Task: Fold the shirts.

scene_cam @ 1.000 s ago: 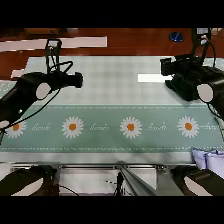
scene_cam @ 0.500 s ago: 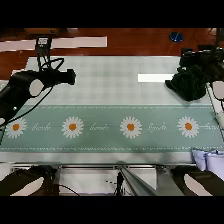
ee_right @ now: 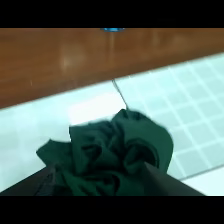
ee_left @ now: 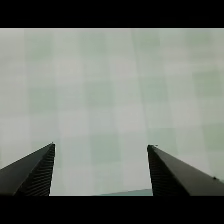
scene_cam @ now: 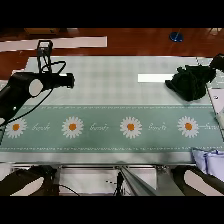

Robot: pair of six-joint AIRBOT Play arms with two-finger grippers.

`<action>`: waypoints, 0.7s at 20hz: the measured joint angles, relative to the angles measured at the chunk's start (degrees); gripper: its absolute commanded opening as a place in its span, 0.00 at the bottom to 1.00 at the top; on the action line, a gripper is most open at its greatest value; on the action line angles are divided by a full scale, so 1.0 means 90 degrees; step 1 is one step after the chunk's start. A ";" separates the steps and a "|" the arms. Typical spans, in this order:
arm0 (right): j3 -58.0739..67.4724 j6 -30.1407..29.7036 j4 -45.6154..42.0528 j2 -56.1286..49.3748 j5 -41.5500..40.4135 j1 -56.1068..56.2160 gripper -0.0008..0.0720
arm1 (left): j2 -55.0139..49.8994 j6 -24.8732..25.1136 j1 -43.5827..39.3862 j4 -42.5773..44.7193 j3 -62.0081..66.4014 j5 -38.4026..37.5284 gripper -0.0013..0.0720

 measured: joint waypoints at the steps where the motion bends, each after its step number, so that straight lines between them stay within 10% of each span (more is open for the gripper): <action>1: 0.0090 -0.0102 0.0228 -0.0228 0.0175 -0.0058 0.81 | 0.0000 -0.0005 0.0000 -0.0005 0.0000 -0.0022 0.94; 14: 0.0335 -0.0855 0.0733 -0.2086 0.0323 0.0192 0.81 | 0.0000 -0.0012 0.0000 -0.0029 0.0000 -0.0187 0.94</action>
